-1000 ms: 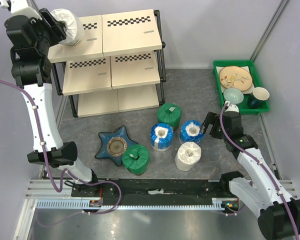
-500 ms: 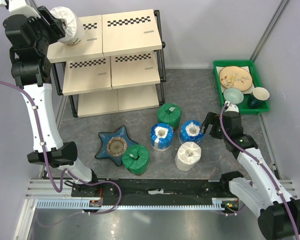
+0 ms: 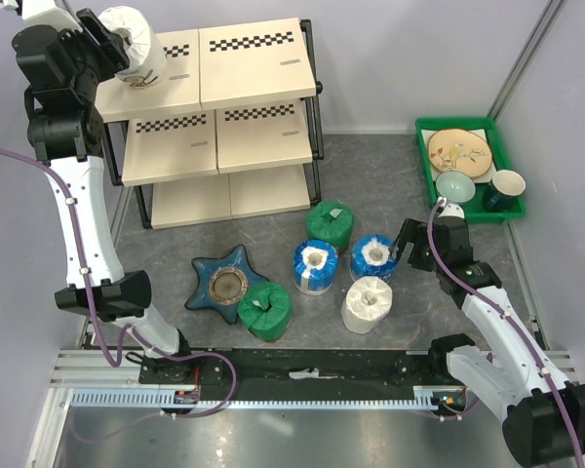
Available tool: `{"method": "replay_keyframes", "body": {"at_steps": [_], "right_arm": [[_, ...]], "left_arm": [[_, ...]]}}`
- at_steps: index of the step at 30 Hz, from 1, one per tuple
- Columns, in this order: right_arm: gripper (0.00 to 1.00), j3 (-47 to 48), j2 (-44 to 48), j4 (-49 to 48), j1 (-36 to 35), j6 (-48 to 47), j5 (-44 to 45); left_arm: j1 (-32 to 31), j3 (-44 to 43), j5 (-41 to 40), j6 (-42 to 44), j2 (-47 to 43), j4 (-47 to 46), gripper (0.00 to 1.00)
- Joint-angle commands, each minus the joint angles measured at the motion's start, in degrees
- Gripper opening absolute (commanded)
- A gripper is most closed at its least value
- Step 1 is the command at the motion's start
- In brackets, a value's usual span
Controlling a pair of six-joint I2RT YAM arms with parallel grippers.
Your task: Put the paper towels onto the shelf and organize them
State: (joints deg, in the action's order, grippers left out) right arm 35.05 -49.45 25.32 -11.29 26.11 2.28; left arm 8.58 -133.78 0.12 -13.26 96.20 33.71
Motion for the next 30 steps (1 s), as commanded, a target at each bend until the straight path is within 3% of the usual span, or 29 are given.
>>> {"method": "replay_keyframes", "body": {"at_steps": [1, 20, 30], "right_arm": [[0.98, 0.02, 0.41, -1.06, 0.04, -0.53, -0.17], [0.98, 0.02, -0.12, -1.06, 0.04, -0.53, 0.00], [0.98, 0.28, 0.93, -0.71, 0.04, -0.53, -0.53]], "left_arm": [[0.47, -1.49, 0.06, -1.24, -0.05, -3.57, 0.65], [0.56, 0.80, 0.05, -2.21, -1.37, -5.59, 0.65], [0.56, 10.98, 1.46, -3.71, -10.94, -7.52, 0.66]]}}
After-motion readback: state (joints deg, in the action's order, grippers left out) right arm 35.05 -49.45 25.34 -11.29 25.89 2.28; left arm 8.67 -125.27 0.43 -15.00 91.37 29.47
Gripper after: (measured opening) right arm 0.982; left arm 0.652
